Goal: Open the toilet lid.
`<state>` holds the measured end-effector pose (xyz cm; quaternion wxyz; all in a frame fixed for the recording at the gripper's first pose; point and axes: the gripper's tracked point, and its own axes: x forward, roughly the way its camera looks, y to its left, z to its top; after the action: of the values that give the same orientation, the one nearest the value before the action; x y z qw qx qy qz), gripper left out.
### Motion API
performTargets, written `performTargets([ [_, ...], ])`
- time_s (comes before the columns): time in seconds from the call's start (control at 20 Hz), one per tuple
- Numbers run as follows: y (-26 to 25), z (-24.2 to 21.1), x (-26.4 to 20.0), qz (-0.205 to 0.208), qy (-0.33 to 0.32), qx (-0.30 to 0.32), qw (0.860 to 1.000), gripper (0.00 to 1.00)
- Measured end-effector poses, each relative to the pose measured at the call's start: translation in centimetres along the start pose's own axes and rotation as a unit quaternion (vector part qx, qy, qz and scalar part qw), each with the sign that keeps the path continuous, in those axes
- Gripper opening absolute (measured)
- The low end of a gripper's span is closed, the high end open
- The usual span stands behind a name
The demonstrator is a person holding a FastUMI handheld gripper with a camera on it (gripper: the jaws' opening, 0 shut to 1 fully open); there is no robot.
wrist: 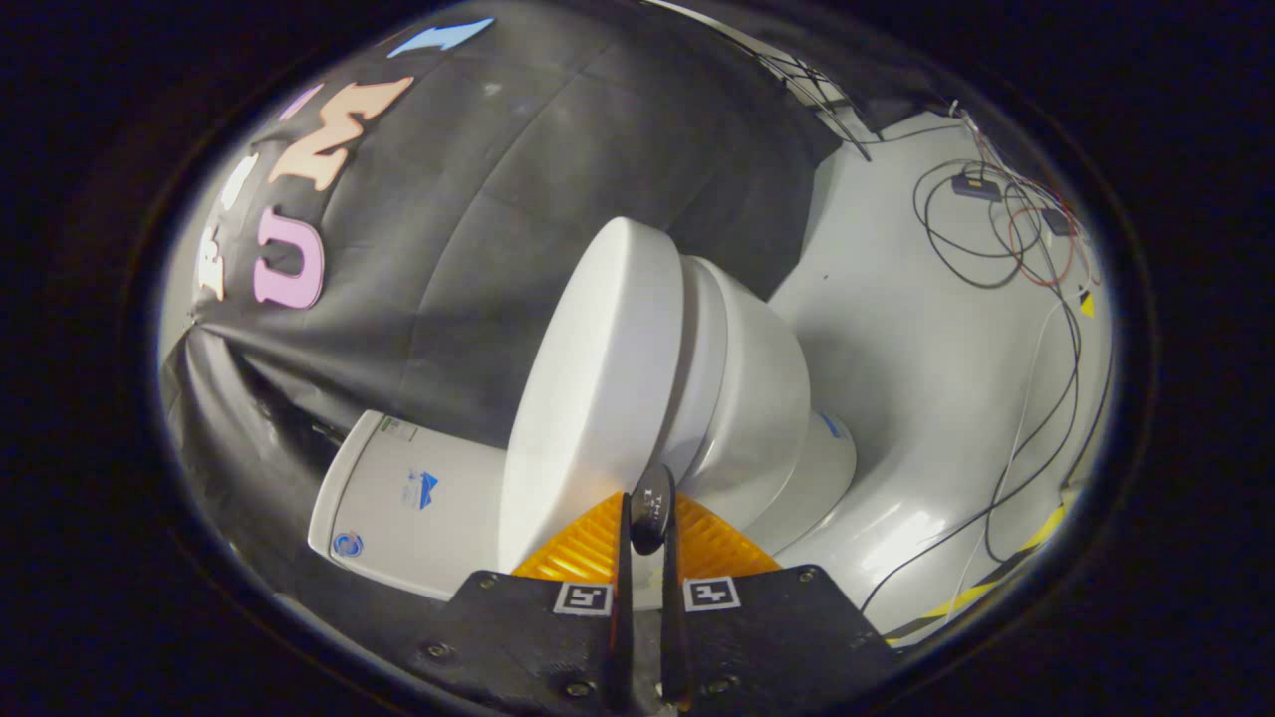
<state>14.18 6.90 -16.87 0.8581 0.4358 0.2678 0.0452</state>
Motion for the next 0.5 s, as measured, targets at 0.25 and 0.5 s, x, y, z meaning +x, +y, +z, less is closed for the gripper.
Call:
performTargets([
  [0.25,-0.2,0.5,0.5,-0.008,0.004,0.05,0.999,0.1],
  [0.5,0.2,0.7,-0.4,-0.006,0.014,0.025,1.0,0.02],
])
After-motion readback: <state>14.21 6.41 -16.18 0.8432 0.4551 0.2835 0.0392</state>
